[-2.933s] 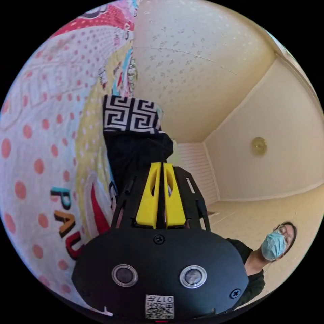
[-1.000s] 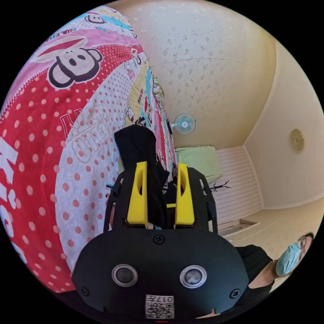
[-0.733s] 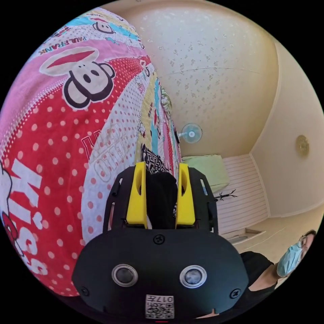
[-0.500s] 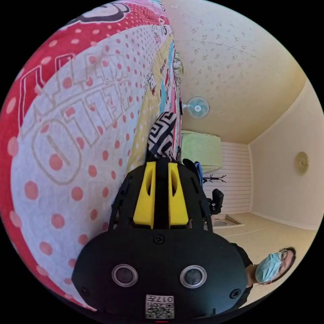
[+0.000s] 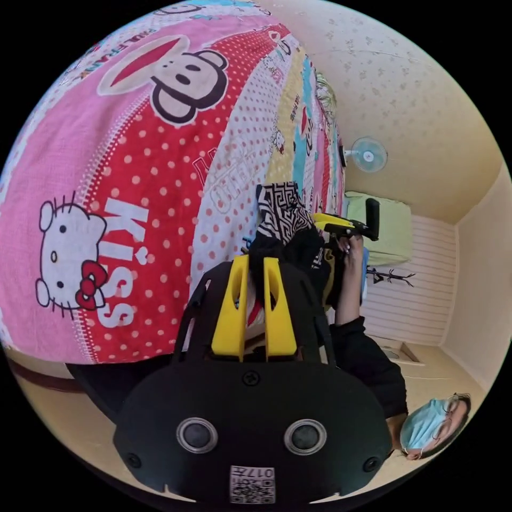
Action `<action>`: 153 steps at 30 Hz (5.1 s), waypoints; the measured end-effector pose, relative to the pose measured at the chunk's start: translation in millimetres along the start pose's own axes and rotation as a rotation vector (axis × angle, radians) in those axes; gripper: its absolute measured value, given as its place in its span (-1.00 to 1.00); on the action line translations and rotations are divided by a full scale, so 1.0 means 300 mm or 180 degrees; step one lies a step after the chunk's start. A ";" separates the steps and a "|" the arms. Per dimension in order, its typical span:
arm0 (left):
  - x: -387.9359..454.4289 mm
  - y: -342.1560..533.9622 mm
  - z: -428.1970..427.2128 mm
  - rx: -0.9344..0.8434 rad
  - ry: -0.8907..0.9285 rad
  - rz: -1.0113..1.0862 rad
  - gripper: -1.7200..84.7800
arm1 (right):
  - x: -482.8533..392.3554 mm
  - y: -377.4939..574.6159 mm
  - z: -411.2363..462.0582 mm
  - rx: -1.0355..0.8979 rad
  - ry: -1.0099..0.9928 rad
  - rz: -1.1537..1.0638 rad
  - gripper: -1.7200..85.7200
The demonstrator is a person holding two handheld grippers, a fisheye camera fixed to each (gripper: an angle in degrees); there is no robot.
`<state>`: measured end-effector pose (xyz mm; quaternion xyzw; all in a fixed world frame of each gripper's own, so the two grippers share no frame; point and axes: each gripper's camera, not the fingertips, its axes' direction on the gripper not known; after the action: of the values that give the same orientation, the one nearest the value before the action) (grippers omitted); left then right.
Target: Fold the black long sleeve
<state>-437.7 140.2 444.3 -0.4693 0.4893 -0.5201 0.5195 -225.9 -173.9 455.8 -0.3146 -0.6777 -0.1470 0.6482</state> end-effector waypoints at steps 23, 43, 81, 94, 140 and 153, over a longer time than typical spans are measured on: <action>0.354 1.034 0.086 0.1793 0.1098 0.1890 -0.89 | -1.257 1.030 -0.355 0.2898 0.0945 -0.1361 -0.94; 1.312 2.100 0.062 0.3243 -0.0619 0.3589 -0.93 | -1.940 1.744 -0.647 0.4525 0.0438 -0.2351 -0.93; 0.074 0.589 -0.049 0.0708 -0.1409 0.0310 -0.77 | -0.775 -0.303 0.211 0.0354 0.0400 -0.0321 -0.61; 0.069 0.626 -0.033 0.0263 -0.1787 0.0105 -0.95 | -0.546 0.145 0.389 0.1538 0.0111 0.0401 -0.64; -0.022 0.497 -0.340 -0.0503 -0.1298 0.0094 -0.91 | 0.052 0.382 -0.007 0.0789 0.0150 0.0704 -0.77; 0.320 0.685 -0.511 -0.0991 -0.1520 0.0714 -0.96 | -0.112 0.659 -0.555 0.0838 0.0369 -0.0058 -0.89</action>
<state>-575.8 51.5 225.4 -0.5952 0.4760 -0.2532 0.5958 25.6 -132.9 401.4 -0.2117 -0.6554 -0.0806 0.7205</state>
